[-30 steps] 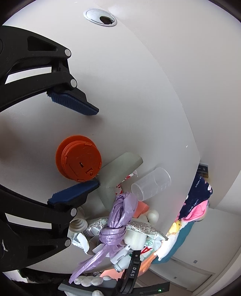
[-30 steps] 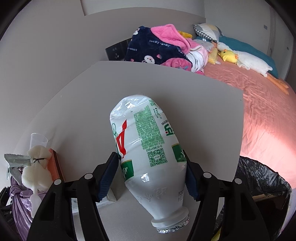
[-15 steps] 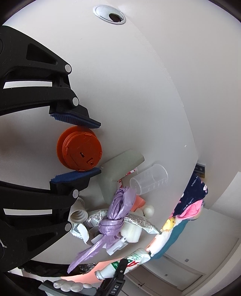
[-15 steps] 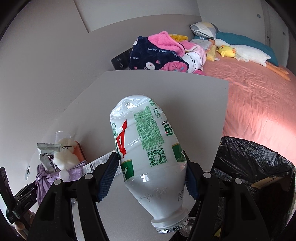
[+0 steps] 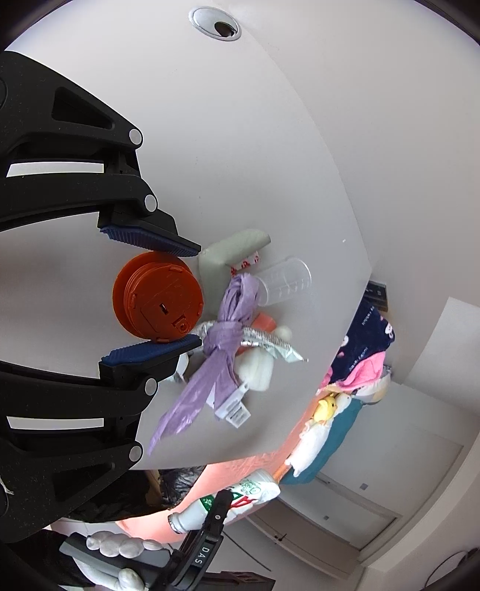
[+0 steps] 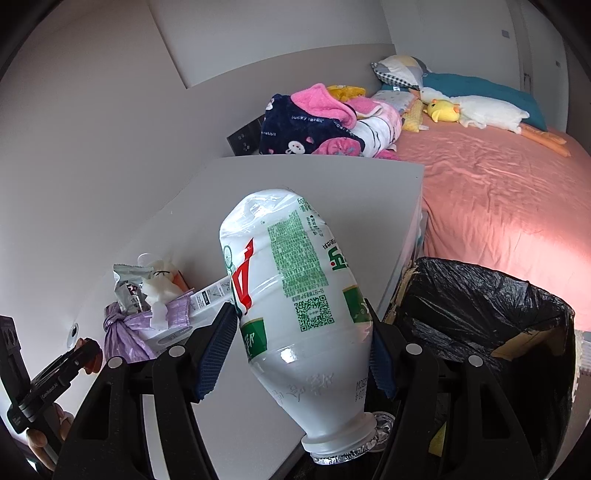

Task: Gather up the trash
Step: 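Grasp the orange cap with the left gripper while the right holds the bottle, then drop the orange cap and milk bottle into the black bin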

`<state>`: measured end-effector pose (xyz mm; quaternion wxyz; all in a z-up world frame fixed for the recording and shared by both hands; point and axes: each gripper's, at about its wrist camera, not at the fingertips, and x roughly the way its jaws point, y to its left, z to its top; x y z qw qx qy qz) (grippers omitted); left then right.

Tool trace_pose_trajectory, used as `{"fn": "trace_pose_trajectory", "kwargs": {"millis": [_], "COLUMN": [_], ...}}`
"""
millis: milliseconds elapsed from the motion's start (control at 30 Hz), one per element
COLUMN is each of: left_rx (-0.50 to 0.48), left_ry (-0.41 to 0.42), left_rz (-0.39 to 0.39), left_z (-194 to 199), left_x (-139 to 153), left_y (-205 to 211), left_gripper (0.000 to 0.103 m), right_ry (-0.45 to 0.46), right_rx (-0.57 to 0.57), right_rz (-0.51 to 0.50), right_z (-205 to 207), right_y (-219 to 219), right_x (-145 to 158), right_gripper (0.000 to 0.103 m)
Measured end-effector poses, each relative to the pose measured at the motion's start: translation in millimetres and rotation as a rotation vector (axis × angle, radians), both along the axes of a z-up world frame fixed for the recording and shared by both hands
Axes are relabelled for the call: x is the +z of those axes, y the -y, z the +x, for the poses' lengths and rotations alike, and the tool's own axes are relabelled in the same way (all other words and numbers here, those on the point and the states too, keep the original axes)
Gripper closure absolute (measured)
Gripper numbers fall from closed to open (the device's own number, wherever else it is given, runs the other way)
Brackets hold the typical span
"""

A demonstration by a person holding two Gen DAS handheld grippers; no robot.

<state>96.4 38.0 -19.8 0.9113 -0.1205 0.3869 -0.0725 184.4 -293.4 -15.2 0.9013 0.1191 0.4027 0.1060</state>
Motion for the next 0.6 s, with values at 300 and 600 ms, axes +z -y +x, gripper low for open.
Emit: {"fn": "trace_pose_trajectory", "kwargs": {"millis": [300,600], "left_rx": [-0.111,-0.227], "left_ry": [0.049,0.053], "left_rz": [-0.001,-0.041], "left_z": [-7.0,-4.3], "left_x": [18.8,23.7], "left_y": [47.1,96.1], "left_gripper": [0.06,0.06], "right_ry": [0.03,0.042], "right_rx": [-0.035,-0.07], "right_rz": [0.006,0.013], "right_z": [-33.9,-62.7], "right_y": [21.9,47.3], "right_x": [4.3,2.3], "right_gripper": [0.036,0.036]}}
